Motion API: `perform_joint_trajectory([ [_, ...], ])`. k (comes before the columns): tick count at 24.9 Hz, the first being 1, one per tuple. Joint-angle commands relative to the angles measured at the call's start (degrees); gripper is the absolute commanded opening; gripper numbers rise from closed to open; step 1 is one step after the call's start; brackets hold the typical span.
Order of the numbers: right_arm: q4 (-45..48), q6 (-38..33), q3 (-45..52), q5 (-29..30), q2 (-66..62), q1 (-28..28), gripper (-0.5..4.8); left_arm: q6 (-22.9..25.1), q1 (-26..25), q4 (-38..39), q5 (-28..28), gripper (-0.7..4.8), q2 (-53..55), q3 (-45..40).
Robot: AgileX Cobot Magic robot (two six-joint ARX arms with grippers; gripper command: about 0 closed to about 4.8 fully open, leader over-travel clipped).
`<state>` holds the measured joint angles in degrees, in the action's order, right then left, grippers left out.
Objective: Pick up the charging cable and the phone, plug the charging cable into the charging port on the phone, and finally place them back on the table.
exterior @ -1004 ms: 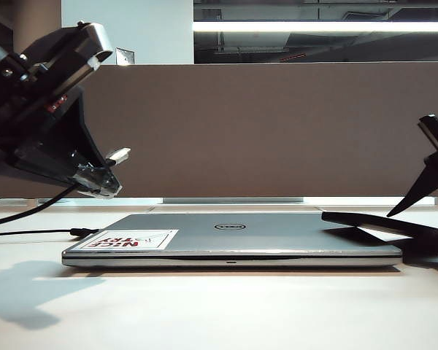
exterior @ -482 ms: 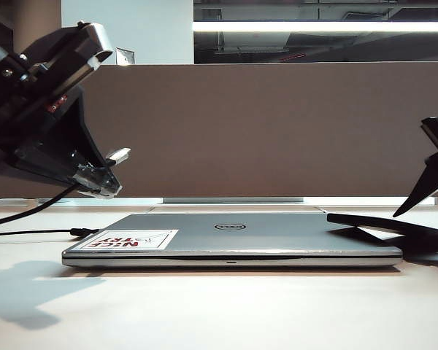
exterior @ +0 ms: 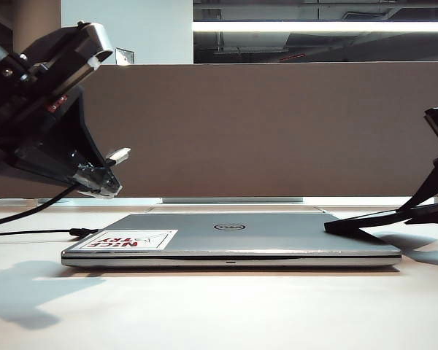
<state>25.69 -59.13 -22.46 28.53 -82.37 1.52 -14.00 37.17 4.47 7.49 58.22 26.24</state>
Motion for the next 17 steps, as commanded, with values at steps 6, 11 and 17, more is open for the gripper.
perform_joint_trajectory([
  [6, -3.98, 5.42, 0.5, -1.49, 2.38, -0.2, -0.03, 0.04, 0.04, -0.66, 0.22, -0.06, -0.15, 0.11],
  [11, -11.5, 7.52, -1.03, -1.51, 13.51, -0.15, -0.05, 0.04, 0.04, -0.68, 0.22, -0.06, -0.15, 0.11],
  [17, -44.24, 24.46, -15.8, -1.73, 21.92, -0.17, -0.05, 0.04, 0.04, -0.7, 0.22, -0.06, -0.15, 0.11],
])
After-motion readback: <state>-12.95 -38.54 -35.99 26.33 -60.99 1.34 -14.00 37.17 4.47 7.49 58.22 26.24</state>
